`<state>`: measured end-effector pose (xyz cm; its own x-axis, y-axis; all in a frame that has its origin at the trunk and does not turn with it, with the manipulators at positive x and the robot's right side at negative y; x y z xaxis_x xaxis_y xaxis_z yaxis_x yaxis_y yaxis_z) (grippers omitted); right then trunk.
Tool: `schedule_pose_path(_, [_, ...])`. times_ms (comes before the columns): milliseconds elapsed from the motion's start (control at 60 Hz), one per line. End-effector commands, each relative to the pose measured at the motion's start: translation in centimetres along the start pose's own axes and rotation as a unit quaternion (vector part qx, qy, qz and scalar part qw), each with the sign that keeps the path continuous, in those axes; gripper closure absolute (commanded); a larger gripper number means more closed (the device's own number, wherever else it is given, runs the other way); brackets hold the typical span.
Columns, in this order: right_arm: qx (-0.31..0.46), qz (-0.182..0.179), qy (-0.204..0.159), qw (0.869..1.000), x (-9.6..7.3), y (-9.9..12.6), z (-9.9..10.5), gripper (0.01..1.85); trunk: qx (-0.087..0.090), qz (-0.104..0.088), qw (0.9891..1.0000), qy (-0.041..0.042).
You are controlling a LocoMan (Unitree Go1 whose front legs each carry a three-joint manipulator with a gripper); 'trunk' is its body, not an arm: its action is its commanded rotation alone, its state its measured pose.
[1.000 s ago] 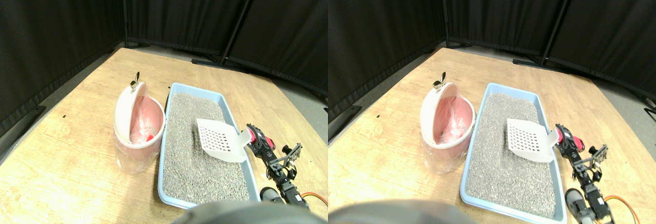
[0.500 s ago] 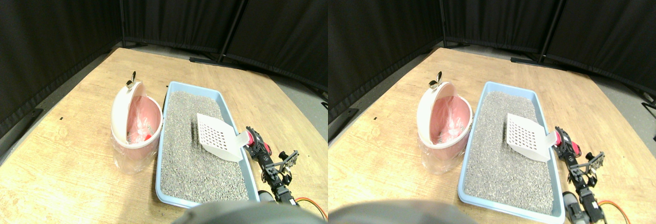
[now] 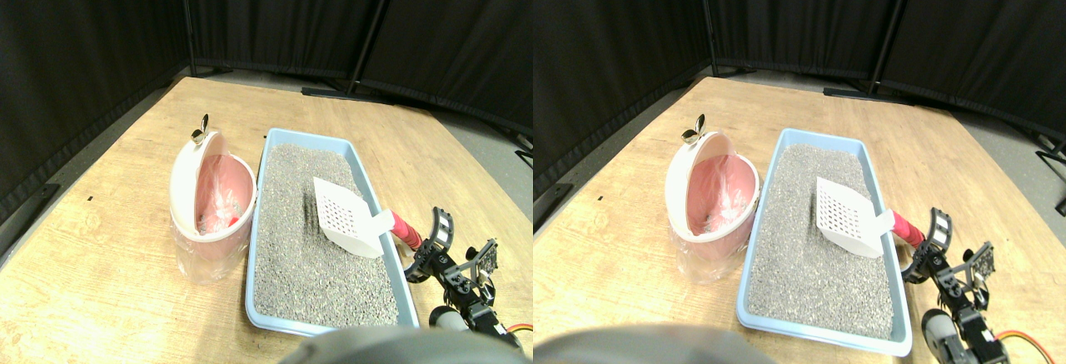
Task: Scoop (unimanual)
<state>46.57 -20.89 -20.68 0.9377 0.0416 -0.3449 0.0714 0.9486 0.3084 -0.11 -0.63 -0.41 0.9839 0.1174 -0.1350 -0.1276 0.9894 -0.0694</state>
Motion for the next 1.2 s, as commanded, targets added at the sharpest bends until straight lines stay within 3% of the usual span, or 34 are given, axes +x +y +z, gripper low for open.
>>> schedule_pose_path(17, [-0.012,0.022,-0.031,0.999,-0.9,0.8,1.0,0.45,-0.011,-0.003,0.9999,0.0021])
schedule_pose_path(100, [-0.024,0.031,-0.045,0.998,-1.6,0.9,1.2,0.53,-0.011,-0.003,0.9999,0.0021])
schedule_pose_path(117, [-0.024,0.031,-0.045,0.998,-1.6,0.9,1.2,0.53,-0.007,-0.012,0.9999,0.0028])
schedule_pose_path(283, [-0.037,0.042,-0.091,0.994,-3.2,1.0,2.2,0.82,-0.001,-0.025,0.9997,0.0031])
schedule_pose_path(450, [-0.047,0.045,-0.138,0.988,-4.5,0.8,2.9,1.2,0.005,-0.04,0.9992,0.0037])
schedule_pose_path(467, [-0.055,0.045,-0.155,0.985,-4.7,0.6,2.9,1.32,0.005,-0.04,0.9992,0.0037])
schedule_pose_path(633, [-0.059,0.035,-0.192,0.979,-5.6,0.2,2.8,1.58,0.012,-0.054,0.9984,0.0054])
schedule_pose_path(717, [-0.068,0.045,-0.208,0.975,-6.0,-0.1,2.8,1.79,0.014,-0.056,0.9983,0.0071])
schedule_pose_path(800, [-0.086,0.065,-0.232,0.967,-6.2,-0.5,2.5,1.81,0.014,-0.059,0.9981,0.0081])
schedule_pose_path(917, [-0.132,0.066,-0.241,0.959,-6.4,-0.7,2.3,1.81,0.016,-0.06,0.998,0.011])
schedule_pose_path(1083, [-0.188,0.053,-0.243,0.95,-6.8,-0.9,1.7,1.81,0.018,-0.061,0.9979,0.0125])
schedule_pose_path(1200, [-0.201,0.032,-0.228,0.952,-7.2,-0.9,1.2,1.81,0.017,-0.063,0.9978,0.0125])
